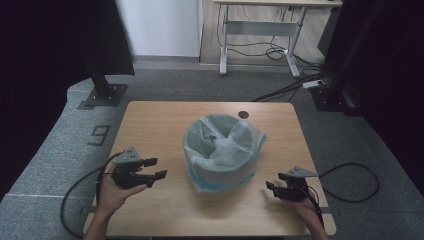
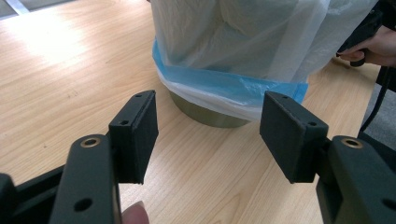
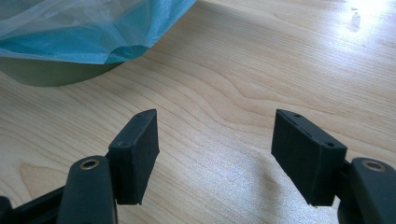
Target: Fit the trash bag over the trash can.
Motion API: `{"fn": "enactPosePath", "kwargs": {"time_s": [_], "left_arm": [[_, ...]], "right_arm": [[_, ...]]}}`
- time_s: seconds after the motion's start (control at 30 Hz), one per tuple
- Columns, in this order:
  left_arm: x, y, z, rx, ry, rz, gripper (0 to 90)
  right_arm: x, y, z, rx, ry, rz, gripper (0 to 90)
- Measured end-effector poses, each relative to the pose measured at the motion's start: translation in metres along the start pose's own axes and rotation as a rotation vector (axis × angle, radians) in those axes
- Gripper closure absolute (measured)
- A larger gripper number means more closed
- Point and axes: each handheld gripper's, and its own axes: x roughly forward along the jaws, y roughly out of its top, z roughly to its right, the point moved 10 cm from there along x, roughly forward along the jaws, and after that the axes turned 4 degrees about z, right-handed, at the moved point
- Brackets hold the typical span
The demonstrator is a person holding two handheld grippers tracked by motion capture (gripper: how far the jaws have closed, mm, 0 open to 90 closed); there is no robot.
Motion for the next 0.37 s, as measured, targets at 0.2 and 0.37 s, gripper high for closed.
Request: {"fn": "enactPosePath", "kwargs": {"time_s": [0.2, 0.37], "left_arm": [[0.0021, -0.0006, 0.0014, 0.005, -0.009, -0.009, 36.8], [0.0063, -0.003, 0.0032, 0.008, -0.015, -0.019, 36.8]], "right_arm": [[0.001, -0.0007, -0.0004, -0.003, 0.0, -0.003, 31.1], [0.0009, -0.0003, -0.0003, 0.0, -0.001, -0.002, 30.9]]}}
